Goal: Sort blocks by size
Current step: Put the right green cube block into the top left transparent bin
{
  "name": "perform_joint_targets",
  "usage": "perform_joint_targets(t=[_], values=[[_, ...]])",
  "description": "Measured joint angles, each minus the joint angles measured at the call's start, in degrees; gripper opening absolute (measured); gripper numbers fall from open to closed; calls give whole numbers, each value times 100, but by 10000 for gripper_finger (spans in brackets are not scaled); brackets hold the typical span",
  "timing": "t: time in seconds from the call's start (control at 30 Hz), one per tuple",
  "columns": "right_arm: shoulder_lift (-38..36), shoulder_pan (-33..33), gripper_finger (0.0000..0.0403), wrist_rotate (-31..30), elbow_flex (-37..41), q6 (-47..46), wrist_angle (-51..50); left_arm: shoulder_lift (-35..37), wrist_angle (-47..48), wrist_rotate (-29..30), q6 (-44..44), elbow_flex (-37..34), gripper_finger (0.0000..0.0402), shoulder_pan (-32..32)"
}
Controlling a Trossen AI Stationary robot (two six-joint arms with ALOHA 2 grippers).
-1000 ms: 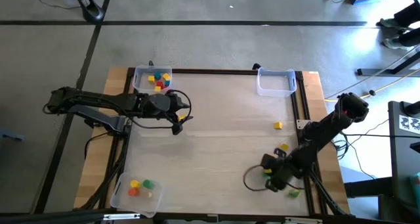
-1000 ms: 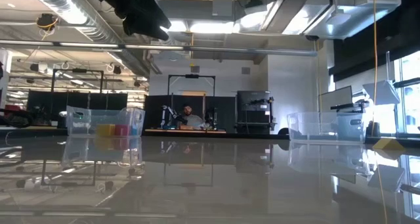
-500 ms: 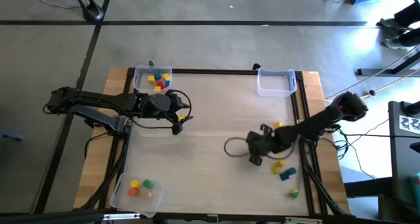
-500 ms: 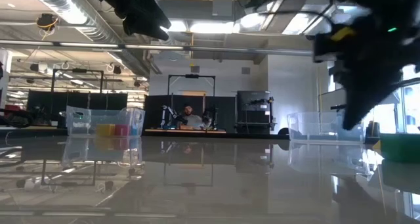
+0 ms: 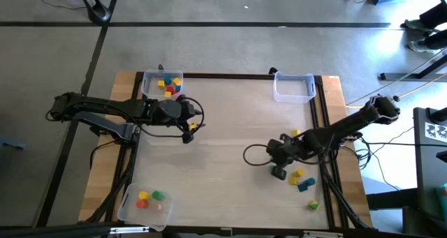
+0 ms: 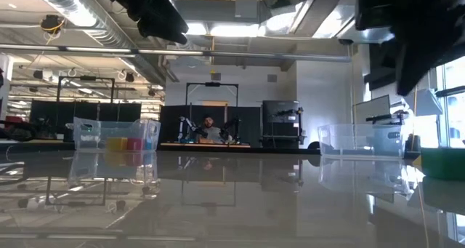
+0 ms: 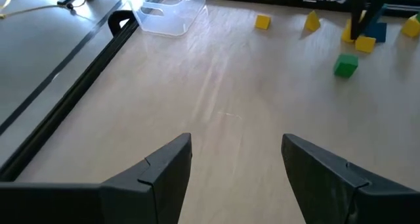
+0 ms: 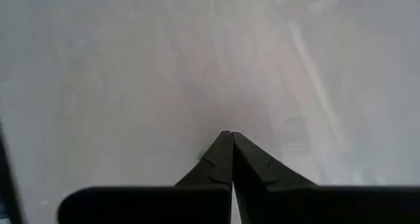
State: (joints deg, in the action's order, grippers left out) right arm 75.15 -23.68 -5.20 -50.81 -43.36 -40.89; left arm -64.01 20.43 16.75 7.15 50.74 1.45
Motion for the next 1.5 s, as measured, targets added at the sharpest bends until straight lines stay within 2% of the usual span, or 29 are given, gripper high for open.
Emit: perform_joint_targets(t=[0.1,0.17,0.3,0.5,0.6,0.73,0.87,0.97,1.07,1.23,1.43,1.5], values=[[-2,-85,16,173,0,-295,-81,0,-7,0,-152,0,224,0],[35,-136,40,356,0,-444,-209,0,-7,0,-239,0,224,0],[224,-243,117,308,0,-543,-349,0,-9,0,-459,0,224,0],[722,-557,237,-39,0,51,-204,0,-9,0,-572,0,224,-60],[996,-697,276,-92,0,365,-251,0,-1,1,-610,0,224,-81],[1345,-753,302,-385,0,501,-133,0,-4,-2,-887,0,224,-79],[1705,-745,299,-373,0,764,53,0,-4,0,-910,0,224,-81],[1954,-743,279,-324,-21,786,70,0,-4,0,-917,0,224,-81],[2036,-743,235,-229,-33,781,96,0,-2,-2,-909,0,224,-80],[2021,-746,129,-345,-163,928,-29,0,-5,0,-772,0,224,-85],[1834,-285,128,-480,-545,1315,-258,0,-43,1,-1398,0,224,-85],[1684,55,128,-484,-568,1573,74,-2,-70,0,-1849,0,224,-85]])
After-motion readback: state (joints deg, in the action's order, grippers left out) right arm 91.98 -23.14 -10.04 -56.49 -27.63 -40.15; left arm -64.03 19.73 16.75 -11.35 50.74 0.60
